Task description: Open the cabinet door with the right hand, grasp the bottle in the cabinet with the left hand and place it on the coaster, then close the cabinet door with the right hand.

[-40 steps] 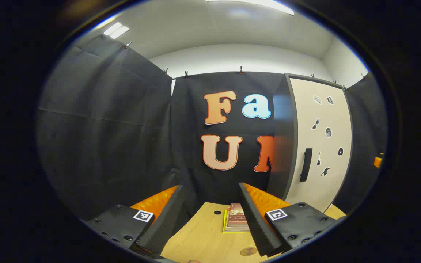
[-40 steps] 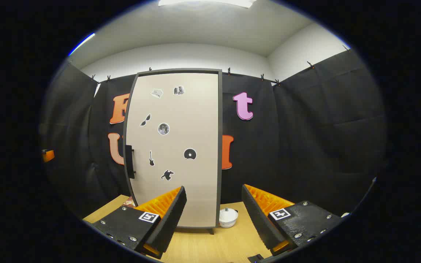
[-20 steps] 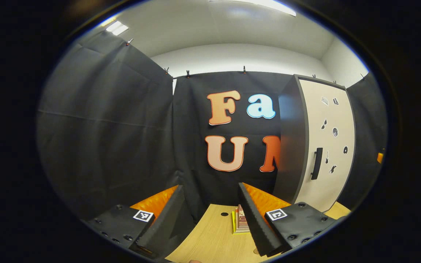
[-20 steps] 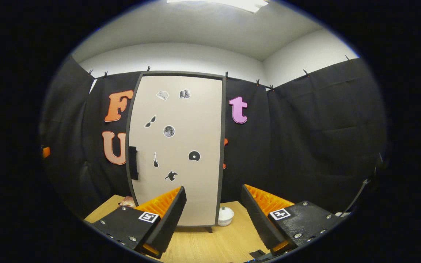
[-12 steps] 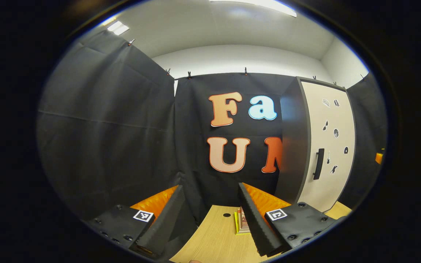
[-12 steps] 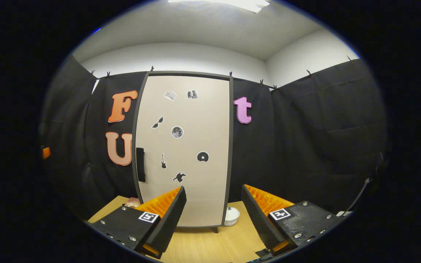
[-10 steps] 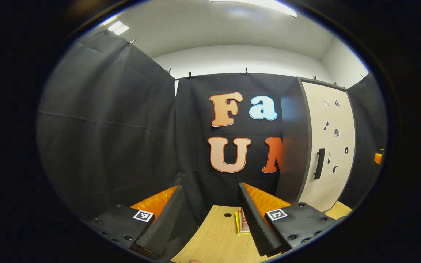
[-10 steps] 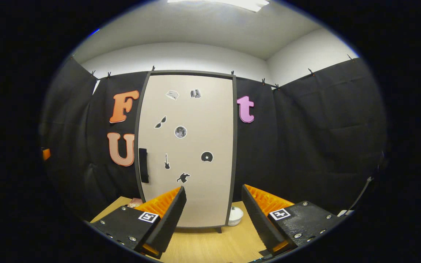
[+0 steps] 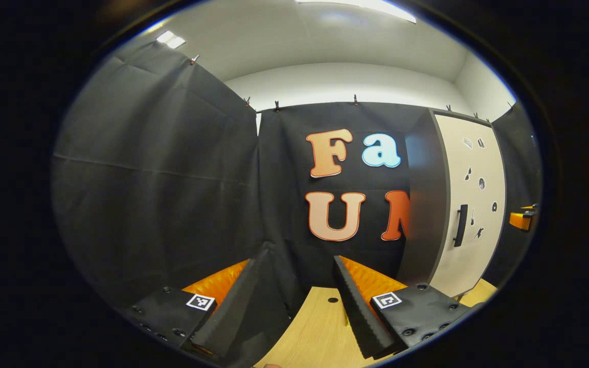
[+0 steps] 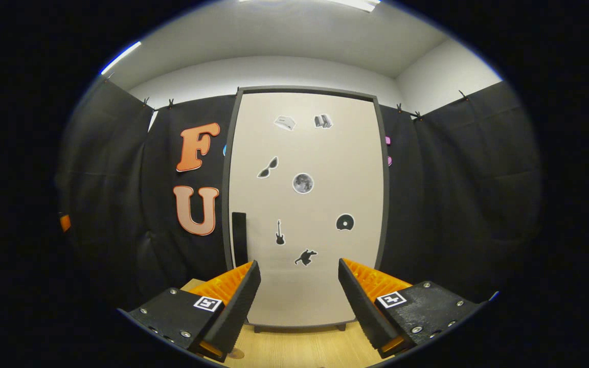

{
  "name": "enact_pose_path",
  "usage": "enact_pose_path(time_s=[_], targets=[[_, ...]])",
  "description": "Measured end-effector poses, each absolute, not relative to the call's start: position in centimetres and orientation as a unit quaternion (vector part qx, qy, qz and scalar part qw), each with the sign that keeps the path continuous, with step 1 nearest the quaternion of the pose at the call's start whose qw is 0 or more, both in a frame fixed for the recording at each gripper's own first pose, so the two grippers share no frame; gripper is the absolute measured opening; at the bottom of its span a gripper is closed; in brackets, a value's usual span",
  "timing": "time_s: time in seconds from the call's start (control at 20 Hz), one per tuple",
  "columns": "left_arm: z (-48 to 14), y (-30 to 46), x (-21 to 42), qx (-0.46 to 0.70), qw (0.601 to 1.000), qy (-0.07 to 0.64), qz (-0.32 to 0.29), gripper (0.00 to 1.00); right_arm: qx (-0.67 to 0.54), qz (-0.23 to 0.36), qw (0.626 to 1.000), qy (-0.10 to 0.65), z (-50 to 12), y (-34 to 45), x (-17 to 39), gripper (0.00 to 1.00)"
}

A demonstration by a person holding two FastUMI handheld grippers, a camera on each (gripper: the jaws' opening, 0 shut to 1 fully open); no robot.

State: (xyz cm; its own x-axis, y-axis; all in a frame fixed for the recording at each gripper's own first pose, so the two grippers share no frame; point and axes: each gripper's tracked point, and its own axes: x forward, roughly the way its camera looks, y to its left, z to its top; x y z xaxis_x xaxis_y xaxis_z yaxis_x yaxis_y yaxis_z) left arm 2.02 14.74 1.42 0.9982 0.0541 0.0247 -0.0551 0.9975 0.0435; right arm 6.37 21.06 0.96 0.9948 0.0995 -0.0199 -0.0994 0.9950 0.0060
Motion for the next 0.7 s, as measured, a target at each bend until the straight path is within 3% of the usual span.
enact_pose_path(time_s=[0.7], targets=[[0.7,21.7,1.7,0.032,0.996,-0.004,0.086,0.96,0.011,0.091,0.995,0.029,-0.9,32.0,17.0,0.94]])
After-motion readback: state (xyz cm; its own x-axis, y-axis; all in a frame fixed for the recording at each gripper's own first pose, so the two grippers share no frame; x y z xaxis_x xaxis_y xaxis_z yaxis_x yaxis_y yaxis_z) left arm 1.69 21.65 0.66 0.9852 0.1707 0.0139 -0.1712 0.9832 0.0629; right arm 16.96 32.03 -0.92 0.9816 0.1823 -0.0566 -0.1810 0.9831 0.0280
